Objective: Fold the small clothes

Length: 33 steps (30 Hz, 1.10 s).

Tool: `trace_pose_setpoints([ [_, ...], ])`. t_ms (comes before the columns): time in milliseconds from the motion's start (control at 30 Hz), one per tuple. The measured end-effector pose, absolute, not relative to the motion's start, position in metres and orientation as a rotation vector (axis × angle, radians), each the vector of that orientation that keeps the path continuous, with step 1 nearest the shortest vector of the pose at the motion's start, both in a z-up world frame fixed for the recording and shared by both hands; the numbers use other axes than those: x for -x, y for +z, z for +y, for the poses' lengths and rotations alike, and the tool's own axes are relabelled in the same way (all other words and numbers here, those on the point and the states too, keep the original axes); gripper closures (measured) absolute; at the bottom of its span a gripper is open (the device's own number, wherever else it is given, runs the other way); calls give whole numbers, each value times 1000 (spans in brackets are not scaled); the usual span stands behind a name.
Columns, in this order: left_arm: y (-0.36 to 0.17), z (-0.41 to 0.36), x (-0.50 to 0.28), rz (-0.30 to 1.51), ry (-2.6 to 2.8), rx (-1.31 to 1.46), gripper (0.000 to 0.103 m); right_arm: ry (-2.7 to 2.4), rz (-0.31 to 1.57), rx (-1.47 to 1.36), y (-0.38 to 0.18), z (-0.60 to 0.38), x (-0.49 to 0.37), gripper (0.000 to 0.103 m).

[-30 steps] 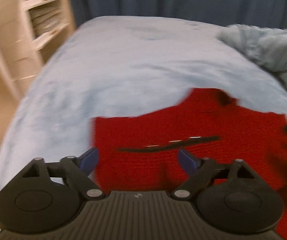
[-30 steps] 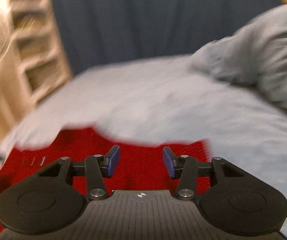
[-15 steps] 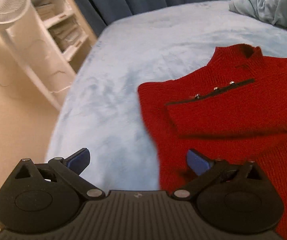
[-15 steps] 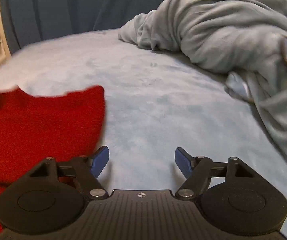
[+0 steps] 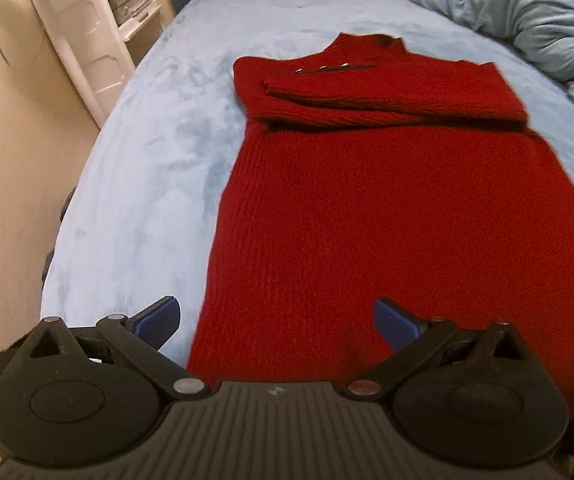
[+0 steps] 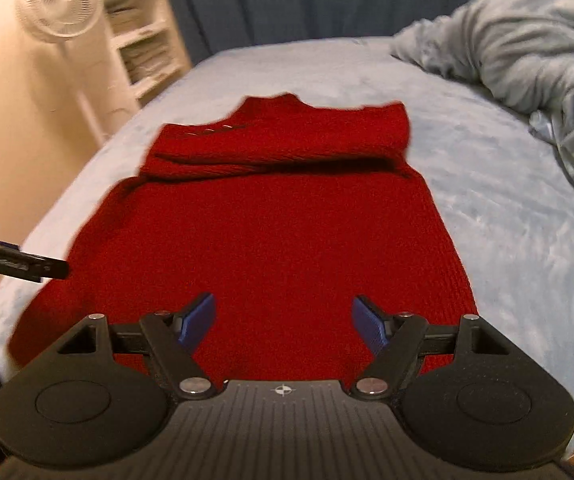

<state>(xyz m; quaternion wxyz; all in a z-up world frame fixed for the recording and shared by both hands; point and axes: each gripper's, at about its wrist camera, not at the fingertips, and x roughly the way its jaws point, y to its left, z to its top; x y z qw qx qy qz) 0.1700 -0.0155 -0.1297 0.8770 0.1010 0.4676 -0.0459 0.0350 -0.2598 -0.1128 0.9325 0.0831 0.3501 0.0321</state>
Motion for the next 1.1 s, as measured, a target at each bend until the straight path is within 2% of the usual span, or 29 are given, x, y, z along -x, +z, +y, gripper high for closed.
trace_pose_setpoints([
  [267, -82, -17, -107, 840, -119, -220, 0, 28, 598, -122, -64, -247, 22, 24],
  [533, -69, -9, -68, 801, -114, -194, 0, 16, 550, -89, -50, -230, 61, 23],
  [1100, -85, 10, -76, 874, -56, -160, 0, -6, 615, -117, -59, -236, 55, 22],
])
